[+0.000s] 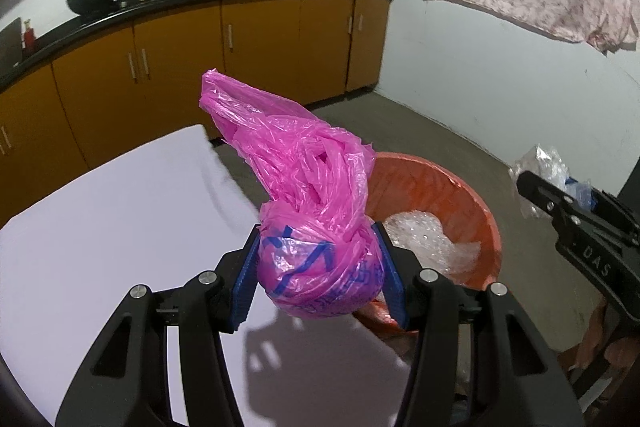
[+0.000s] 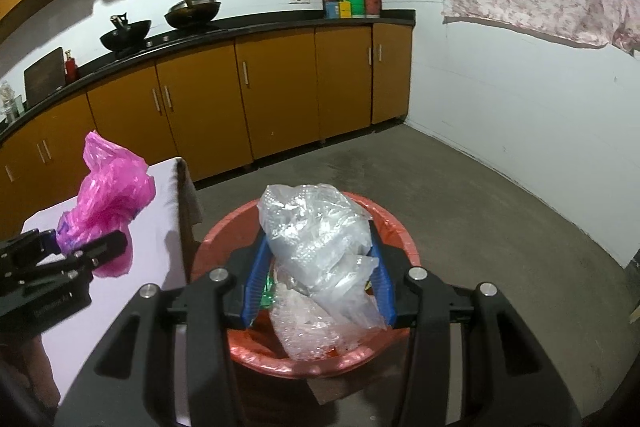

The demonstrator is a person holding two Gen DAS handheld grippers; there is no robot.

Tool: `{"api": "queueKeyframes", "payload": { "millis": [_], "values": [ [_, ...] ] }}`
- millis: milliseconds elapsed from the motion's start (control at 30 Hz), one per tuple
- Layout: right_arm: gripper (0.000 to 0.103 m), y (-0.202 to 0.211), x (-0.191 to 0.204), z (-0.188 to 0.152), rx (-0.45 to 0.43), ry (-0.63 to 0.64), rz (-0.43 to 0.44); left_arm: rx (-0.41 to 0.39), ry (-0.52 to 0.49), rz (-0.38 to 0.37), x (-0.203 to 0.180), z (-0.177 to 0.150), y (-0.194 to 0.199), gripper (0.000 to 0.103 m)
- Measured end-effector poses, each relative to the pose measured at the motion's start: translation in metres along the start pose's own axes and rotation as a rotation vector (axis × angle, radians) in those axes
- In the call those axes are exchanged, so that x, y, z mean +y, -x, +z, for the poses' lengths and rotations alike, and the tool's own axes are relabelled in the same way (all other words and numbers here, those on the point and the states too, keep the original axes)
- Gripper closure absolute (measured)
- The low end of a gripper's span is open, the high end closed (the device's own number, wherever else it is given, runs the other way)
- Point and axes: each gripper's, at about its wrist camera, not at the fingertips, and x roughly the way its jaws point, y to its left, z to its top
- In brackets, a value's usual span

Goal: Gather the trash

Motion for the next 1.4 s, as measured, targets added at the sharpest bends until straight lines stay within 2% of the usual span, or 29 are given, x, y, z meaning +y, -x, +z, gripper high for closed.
{"api": "queueKeyframes", "payload": {
  "millis": [400,800,967,1033,1167,1200,1267,1367,1400],
  "values": [
    [0.058,-0.027,-0.015,0.005,0.018,-0.058,-0.014,0.045,-0.069,-0.071,-0.022,-0.004,-0.033,0.049],
    [0.055,-0.052,-0.029,0.02,0.012,-0.116,0.012,0.098,-0.088,-0.109,-0.03,-0.002,-0.068,0.045],
    [0.041,-0.057,-0.038,0.023,0.003,-0.16,0.049,0.117,-0.071,-0.121,-0.031,-0.003,-0.077,0.04],
    [0.039,-0.058,-0.04,0.022,0.004,-0.165,0.056,0.12,-0.067,-0.12,-0.031,-0.004,-0.078,0.034],
    [0.032,-0.055,-0.042,0.019,0.002,-0.169,0.051,0.121,-0.058,-0.113,-0.028,-0.006,-0.075,0.032],
    [0.029,-0.053,-0.043,0.018,-0.003,-0.168,0.043,0.12,-0.049,-0.107,-0.025,-0.007,-0.072,0.031],
    [0.016,-0.047,-0.044,0.016,-0.014,-0.159,0.024,0.109,-0.028,-0.095,-0.017,-0.007,-0.066,0.029],
    [0.004,-0.032,-0.042,0.014,-0.055,-0.105,-0.05,0.075,-0.002,-0.068,-0.002,-0.006,-0.05,0.023],
    [0.004,-0.024,-0.038,0.012,-0.078,-0.069,-0.09,0.059,0.004,-0.054,0.002,-0.007,-0.043,0.019]
  ]
}}
